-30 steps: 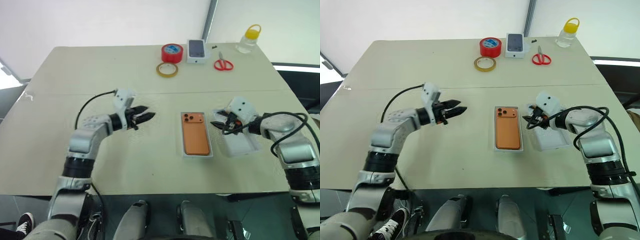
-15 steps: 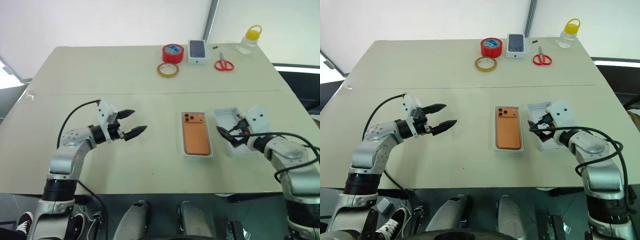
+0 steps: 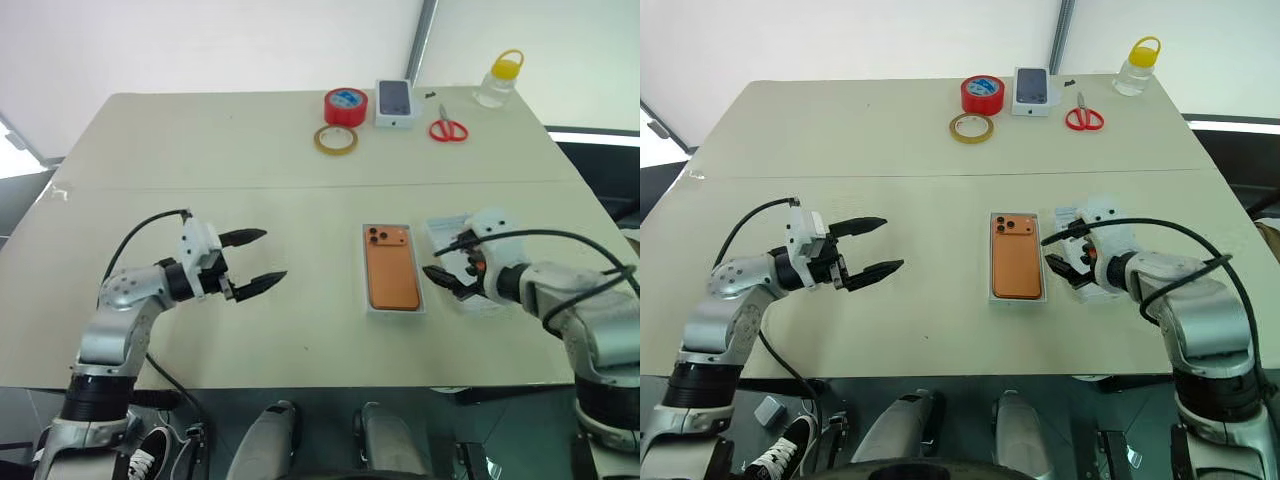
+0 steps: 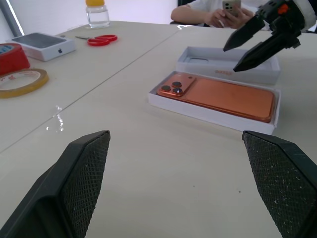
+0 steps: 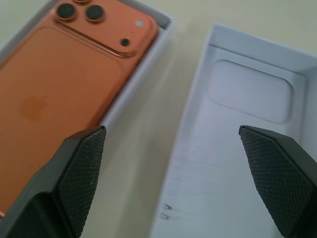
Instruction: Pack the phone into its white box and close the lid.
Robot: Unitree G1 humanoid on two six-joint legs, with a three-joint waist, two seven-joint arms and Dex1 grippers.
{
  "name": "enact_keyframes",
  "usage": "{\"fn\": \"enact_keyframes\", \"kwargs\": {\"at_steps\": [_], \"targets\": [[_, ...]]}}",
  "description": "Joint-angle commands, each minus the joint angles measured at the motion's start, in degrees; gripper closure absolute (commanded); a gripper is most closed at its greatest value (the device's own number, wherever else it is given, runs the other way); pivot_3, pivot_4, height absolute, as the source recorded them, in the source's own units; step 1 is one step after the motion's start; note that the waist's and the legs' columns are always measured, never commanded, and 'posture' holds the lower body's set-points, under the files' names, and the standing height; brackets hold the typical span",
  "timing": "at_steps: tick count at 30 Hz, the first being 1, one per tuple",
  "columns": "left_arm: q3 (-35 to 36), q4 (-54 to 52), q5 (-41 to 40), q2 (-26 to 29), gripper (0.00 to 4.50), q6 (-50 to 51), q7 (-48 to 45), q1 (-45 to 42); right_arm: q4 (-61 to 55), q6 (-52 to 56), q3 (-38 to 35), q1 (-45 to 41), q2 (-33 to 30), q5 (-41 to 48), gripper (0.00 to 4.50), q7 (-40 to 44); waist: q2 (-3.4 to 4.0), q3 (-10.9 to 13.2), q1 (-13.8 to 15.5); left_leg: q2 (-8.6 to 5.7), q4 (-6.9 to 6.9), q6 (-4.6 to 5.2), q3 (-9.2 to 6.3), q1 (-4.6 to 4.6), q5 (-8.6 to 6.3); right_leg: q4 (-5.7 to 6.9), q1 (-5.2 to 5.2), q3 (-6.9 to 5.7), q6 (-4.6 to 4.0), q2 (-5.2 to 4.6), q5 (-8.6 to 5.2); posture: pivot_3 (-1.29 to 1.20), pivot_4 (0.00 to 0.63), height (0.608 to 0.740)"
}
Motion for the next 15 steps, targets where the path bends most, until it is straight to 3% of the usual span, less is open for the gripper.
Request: {"fn": "enact_keyframes", "kwargs": {"at_steps": [1,15], "targets": [[1.6,-1.9,-0.8,1.9,0.01,-1.7,-1.3,1.0,2.3,3.4,0.9,-1.9,-1.9,1.3,0.00,0.2,0.00,0.0,0.1,0.00,0.00,0.00,0.00,0.00,0.00,-0.01,0.01,-0.01,0.00,0.00,0.00,0.00,0.150,0.740],[0.3,-3.0,-0.5,0.8,0.01,-3.0,0.9,1.1,7.3,14.0,1.9,-9.6,-1.4,3.2,0.00,-4.3,0.01,0.0,0.1,-0.03,0.01,0.06,0.00,-0.03,-0.04,-0.02,-0.01,-0.03,0.00,-0.05,0.00,0.00,0.150,0.740]]}}
